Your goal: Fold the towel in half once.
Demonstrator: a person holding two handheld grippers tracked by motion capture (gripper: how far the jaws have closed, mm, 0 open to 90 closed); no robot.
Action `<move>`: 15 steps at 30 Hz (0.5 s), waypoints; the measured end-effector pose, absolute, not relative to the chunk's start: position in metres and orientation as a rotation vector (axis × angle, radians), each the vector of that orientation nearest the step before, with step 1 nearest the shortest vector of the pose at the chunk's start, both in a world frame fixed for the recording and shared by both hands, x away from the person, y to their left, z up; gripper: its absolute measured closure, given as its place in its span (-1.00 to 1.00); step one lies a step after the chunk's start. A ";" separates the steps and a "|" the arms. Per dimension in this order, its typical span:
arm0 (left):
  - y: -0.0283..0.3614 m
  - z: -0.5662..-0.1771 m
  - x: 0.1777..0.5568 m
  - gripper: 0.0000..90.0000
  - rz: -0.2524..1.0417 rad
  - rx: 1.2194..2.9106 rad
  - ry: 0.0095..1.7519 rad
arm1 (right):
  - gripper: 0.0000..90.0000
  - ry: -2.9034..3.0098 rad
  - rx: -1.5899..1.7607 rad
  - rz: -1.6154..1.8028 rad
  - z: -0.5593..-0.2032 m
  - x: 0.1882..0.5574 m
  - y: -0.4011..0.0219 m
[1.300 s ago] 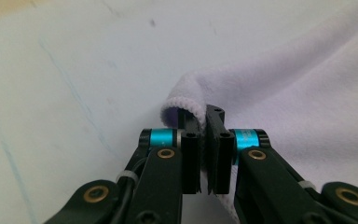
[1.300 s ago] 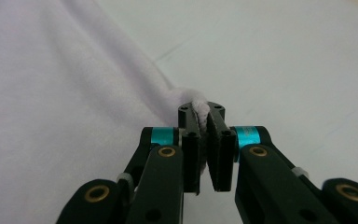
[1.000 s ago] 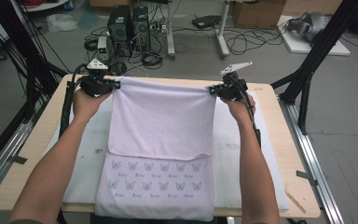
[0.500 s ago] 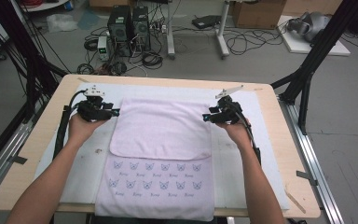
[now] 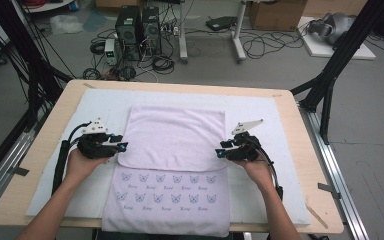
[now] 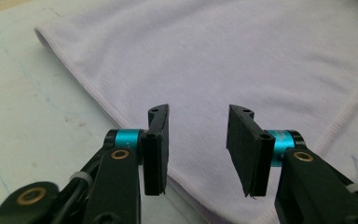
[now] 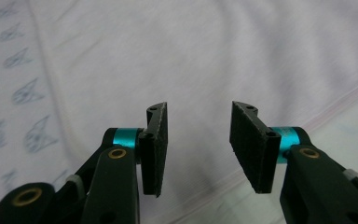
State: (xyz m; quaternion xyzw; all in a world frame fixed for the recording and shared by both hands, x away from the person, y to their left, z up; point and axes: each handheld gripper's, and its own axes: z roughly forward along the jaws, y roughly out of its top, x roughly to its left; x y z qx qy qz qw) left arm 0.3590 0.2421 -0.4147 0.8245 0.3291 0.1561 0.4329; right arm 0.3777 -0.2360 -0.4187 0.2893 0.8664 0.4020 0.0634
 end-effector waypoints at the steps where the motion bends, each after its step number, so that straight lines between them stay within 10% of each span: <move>1: 0.243 -0.416 0.355 0.32 0.384 2.054 0.814 | 0.26 2.632 0.864 1.198 -0.418 0.374 -0.235; 15: 0.242 -0.440 0.327 0.33 0.360 2.149 0.776 | 0.27 2.637 0.778 1.176 -0.432 0.335 -0.239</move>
